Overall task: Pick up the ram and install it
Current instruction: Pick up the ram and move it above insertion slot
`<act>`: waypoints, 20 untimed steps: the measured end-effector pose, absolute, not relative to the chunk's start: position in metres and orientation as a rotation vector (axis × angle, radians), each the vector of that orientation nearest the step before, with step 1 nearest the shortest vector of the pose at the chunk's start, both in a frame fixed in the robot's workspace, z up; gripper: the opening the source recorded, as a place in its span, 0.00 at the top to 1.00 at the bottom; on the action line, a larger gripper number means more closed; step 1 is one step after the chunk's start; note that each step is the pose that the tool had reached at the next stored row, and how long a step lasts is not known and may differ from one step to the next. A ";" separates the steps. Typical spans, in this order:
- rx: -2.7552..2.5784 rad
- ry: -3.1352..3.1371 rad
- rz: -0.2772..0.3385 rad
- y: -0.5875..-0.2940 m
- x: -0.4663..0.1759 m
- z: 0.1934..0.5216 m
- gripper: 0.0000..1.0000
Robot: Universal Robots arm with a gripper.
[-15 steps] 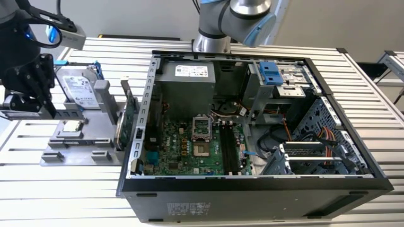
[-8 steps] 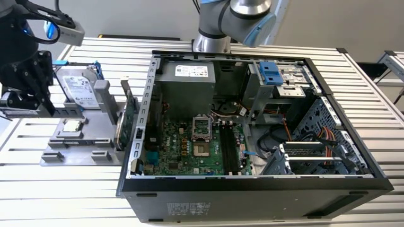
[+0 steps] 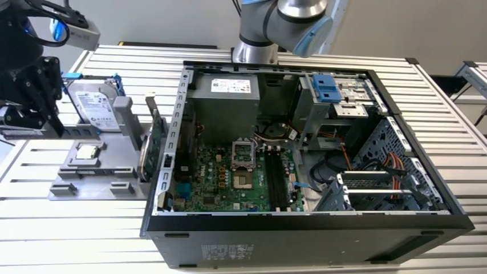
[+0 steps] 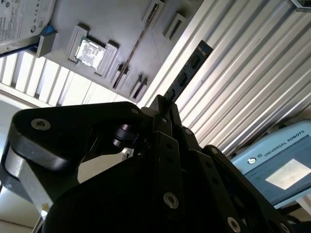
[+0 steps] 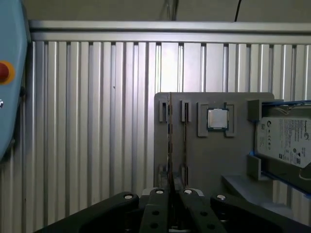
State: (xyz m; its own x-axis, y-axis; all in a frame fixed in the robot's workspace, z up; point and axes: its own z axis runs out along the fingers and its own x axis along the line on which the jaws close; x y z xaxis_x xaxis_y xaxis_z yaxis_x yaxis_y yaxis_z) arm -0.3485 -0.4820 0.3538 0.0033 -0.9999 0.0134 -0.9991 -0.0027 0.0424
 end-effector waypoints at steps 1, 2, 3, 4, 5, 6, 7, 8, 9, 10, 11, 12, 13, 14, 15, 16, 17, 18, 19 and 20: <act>2.197 -2.190 -0.032 -0.482 -0.348 0.355 1.00; 2.197 -2.190 -0.032 -0.482 -0.349 0.356 1.00; 2.197 -2.190 -0.032 -0.482 -0.348 0.356 1.00; 2.197 -2.190 -0.032 -0.482 -0.348 0.357 1.00; 2.197 -2.190 -0.032 -0.482 -0.348 0.358 1.00; 2.197 -2.190 -0.032 -0.482 -0.348 0.359 1.00; 2.197 -2.190 -0.032 -0.482 -0.348 0.360 1.00; 2.197 -2.190 -0.032 -0.482 -0.349 0.360 1.00; 2.197 -2.190 -0.032 -0.482 -0.349 0.361 1.00; 2.197 -2.190 -0.032 -0.482 -0.349 0.362 1.00; 2.197 -2.190 -0.032 -0.482 -0.348 0.363 1.00; 2.197 -2.190 -0.032 -0.482 -0.348 0.364 1.00; 2.197 -2.190 -0.032 -0.482 -0.348 0.364 1.00; 2.197 -2.190 -0.032 -0.482 -0.348 0.365 1.00; 2.197 -2.190 -0.032 -0.482 -0.348 0.366 1.00; 2.197 -2.190 -0.032 -0.482 -0.348 0.367 1.00; 2.197 -2.190 -0.032 -0.482 -0.348 0.367 1.00; 2.197 -2.190 -0.032 -0.482 -0.348 0.368 1.00; 2.197 -2.190 -0.032 -0.482 -0.348 0.369 1.00; 2.197 -2.190 -0.032 -0.482 -0.348 0.370 1.00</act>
